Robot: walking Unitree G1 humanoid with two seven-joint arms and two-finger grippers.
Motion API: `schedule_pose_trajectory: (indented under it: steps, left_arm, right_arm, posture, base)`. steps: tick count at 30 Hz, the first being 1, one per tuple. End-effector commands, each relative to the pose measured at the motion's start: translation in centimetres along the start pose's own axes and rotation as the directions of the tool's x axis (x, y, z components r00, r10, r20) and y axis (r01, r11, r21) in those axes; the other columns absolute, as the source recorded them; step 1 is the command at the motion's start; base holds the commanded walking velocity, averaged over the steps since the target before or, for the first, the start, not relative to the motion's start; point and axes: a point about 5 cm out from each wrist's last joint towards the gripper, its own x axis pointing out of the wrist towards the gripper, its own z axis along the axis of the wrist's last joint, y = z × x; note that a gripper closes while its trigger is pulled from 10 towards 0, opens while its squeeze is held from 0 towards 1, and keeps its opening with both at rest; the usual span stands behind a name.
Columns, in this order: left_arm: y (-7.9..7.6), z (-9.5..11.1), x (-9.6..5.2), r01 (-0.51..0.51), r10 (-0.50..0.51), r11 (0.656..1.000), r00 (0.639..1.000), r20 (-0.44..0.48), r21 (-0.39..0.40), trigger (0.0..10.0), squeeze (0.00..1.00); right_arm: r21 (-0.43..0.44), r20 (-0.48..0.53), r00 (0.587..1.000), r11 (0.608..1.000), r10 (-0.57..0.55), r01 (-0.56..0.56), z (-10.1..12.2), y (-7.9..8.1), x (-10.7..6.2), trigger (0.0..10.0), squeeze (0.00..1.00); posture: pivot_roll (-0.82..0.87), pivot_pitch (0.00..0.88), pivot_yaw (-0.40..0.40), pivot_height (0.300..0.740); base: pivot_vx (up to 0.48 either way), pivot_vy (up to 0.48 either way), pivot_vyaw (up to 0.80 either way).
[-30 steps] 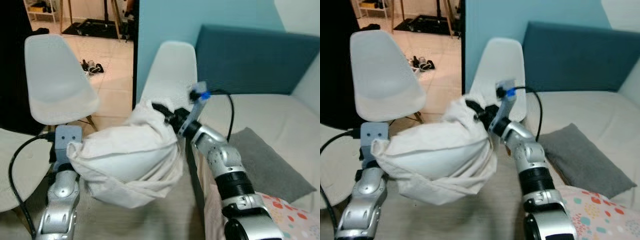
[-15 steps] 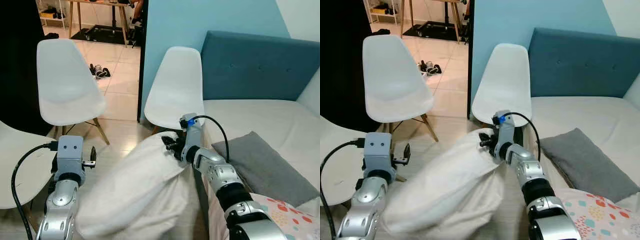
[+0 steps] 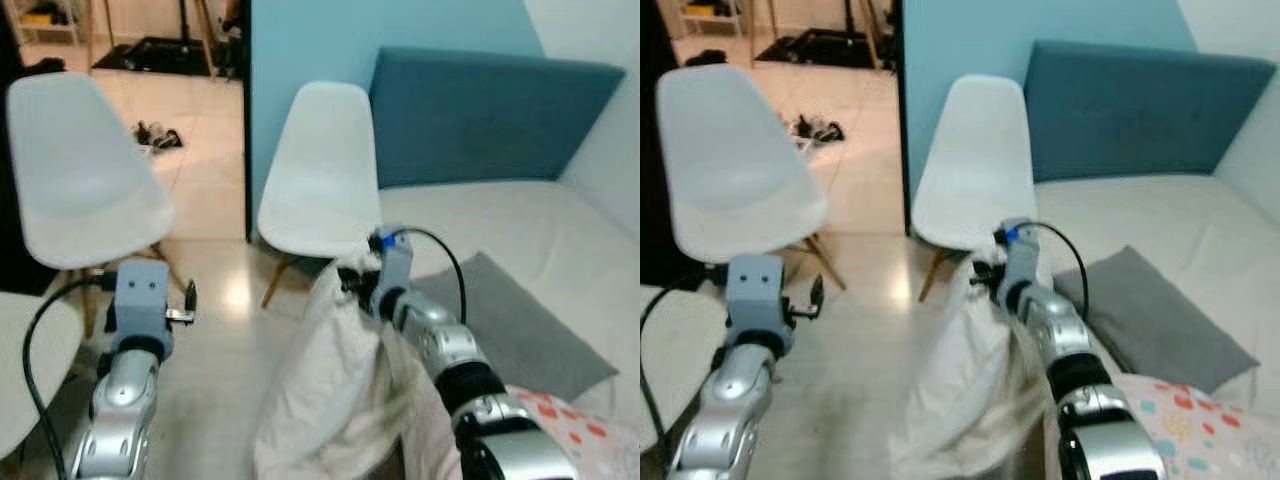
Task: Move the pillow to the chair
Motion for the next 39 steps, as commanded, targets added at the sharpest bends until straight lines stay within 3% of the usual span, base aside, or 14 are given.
schedule_pose_trajectory:
  steps: [1, 9, 19, 31, 39]
  left_arm:
    - [-0.1, 0.3, 0.1, 0.011, -0.011, 1.000, 1.000, 0.010, -0.005, 10.0, 0.00]
    - [-0.4, 0.6, 0.1, 0.021, -0.021, 1.000, 1.000, 0.017, -0.007, 10.0, 0.00]
    - [-0.7, 0.8, 0.3, 0.031, -0.031, 0.999, 0.999, 0.022, -0.009, 10.0, 0.00]
    - [-1.0, 0.7, 0.4, 0.039, -0.039, 0.999, 0.999, 0.020, -0.012, 10.0, 0.00]
    - [-1.4, 0.7, 0.4, 0.049, -0.049, 0.999, 0.999, 0.021, -0.015, 10.0, 0.00]
  right_arm:
    - [-0.021, 0.102, 0.995, 1.000, 0.018, -0.016, 2.2, 0.3, 0.3, 10.0, 0.00]
    - [-0.002, 0.145, 0.989, 1.000, -0.008, 0.008, 3.1, 0.0, 0.3, 10.0, 0.00]
    - [-0.018, 0.230, 0.963, 0.990, 0.144, -0.143, 4.6, 1.9, 0.4, 10.0, 0.00]
    - [-0.021, 0.249, 0.934, 0.965, 0.258, -0.261, 5.5, 3.1, 0.4, 10.0, 0.00]
    - [0.010, 0.321, 0.909, 0.958, 0.267, -0.285, 7.7, 3.5, 0.3, 10.0, 0.00]
  posture:
    - [0.00, 0.000, -0.109, 0.740]
    - [0.00, 0.000, -0.107, 0.740]
    - [0.00, 0.000, -0.104, 0.740]
    - [-0.01, 0.000, -0.108, 0.740]
    - [-0.01, 0.000, -0.107, 0.740]
  base:
    - [0.480, 0.000, 0.00]
    - [0.480, 0.000, 0.00]
    - [0.480, 0.000, 0.00]
    - [0.480, 0.000, 0.00]
    - [0.480, 0.000, 0.00]
